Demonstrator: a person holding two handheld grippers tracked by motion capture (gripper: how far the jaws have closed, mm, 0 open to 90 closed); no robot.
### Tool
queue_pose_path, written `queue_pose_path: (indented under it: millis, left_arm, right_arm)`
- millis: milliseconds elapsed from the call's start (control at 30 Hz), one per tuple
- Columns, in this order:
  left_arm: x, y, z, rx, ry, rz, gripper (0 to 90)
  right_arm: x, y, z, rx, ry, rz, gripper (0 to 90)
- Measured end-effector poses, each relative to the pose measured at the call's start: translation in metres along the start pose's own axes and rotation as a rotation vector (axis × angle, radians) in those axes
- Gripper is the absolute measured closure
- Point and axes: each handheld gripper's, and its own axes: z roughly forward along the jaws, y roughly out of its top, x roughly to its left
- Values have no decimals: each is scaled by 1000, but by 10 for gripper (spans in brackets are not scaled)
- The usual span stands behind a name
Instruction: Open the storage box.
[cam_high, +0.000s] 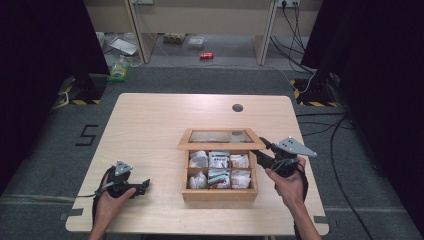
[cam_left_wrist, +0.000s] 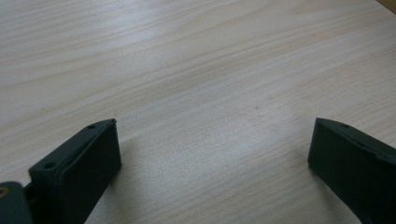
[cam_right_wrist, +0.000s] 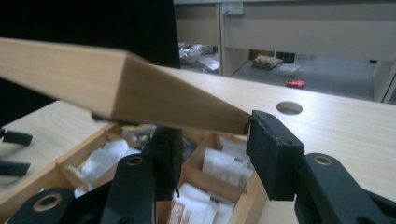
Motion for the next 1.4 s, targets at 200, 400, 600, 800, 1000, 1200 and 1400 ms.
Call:
queue_pose_path:
  millis: [200,400,600,800,1000,1200,1400]
  left_arm:
    - [0,0,0,0,0,-1,16]
    - [0,0,0,1,1,0,15]
    - [0,0,0,1,2,0,15]
    - [0,0,0,2,2,1,15]
    - [0,0,0,2,2,1,15]
    - [0,0,0,2,1,1,15]
    - [0,0,0,1,1,0,15]
  right_arm:
    - [-8,11,10,-37,3,28,561]
    - [-16,22,24,-48,-5,42,562]
    - [-23,30,35,-60,-12,61,562]
    - [-31,39,48,-62,-24,78,563]
    - [-37,44,58,-54,-39,96,568]
    - [-40,46,67,-39,-54,98,570]
    - [-46,41,78,-20,-61,122,576]
